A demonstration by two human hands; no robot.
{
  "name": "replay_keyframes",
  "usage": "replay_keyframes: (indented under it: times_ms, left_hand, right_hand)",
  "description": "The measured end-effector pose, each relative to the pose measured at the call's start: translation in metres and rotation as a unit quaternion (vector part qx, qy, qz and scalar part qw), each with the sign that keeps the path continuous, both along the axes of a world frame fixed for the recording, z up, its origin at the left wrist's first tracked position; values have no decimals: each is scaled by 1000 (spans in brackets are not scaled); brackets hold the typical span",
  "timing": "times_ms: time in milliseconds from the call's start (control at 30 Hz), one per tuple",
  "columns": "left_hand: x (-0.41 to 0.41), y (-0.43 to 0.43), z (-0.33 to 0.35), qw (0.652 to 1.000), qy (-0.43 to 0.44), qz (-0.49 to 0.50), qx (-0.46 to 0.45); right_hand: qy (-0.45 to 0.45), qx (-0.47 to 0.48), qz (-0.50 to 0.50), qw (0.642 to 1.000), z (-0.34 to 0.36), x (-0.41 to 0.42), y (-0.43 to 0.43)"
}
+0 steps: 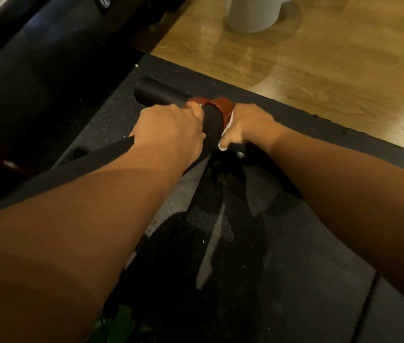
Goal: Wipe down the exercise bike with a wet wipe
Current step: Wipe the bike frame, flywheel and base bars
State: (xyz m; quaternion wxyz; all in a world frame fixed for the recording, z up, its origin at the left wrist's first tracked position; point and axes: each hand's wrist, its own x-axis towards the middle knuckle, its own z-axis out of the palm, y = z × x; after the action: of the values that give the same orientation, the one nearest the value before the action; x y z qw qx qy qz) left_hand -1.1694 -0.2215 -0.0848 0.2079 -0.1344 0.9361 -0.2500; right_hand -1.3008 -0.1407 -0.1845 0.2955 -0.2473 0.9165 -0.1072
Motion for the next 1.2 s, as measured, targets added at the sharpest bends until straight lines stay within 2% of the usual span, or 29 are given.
replay_keyframes:
  times_ms: [33, 167, 267, 333, 400, 467, 567, 667, 800, 833, 900, 967, 1033, 1100, 1167, 1200]
  left_hand:
    - [0, -1, 0, 1000, 1, -1, 2]
    - [0, -2, 1, 1000, 0, 6, 14]
    - [1, -2, 0, 1000, 4, 3, 7]
    - [0, -2, 0, 1000, 9, 7, 9]
    - [-1, -2, -1, 1000, 11, 12, 7]
    - [0, -2, 0, 1000, 8, 15, 10]
    - [0, -1, 1, 1000, 7, 9, 10]
    - [-1, -2, -1, 1000, 4, 8, 5]
    - [-1, -1, 1, 1000, 4, 16, 8]
    - [-1, 0, 1, 1000, 2, 16, 8]
    - [0, 1, 3, 1000, -5, 18, 9]
    - [-2, 2, 5, 1000, -10, 27, 10]
    - [-1, 2, 5, 999, -17, 36, 12]
    - [0, 1, 4, 999, -19, 31, 14]
    - [-2, 0, 2, 999, -18, 30, 17]
    - [-5, 1, 2, 999, -18, 43, 26]
  right_hand:
    - [22, 2, -10, 1000, -2, 6, 0]
    - [249, 7, 27, 968, -36, 45, 32]
    - [285, 37, 22, 958, -45, 51, 26]
    - [234, 45, -21, 971, -36, 44, 6]
    - [129, 24, -57, 990, -22, 29, -8]
    - [54, -8, -15, 998, -7, 18, -2]
    - [-7, -54, 78, 995, 4, 7, 34]
    - [-18, -52, 87, 995, 2, 4, 53]
    - [131, 50, 102, 985, -18, 14, 26]
    - [144, 74, 100, 982, -20, 15, 20]
    - [97, 61, 91, 989, -17, 10, 19]
    - [1, 3, 120, 993, -9, -3, 23]
    - [-95, -26, 151, 984, -6, -21, 29]
    - [-185, -12, 171, 968, -2, -38, 29]
    - [-198, 53, 162, 965, 4, -41, 16]
    - [-170, 79, 138, 972, 3, -40, 6]
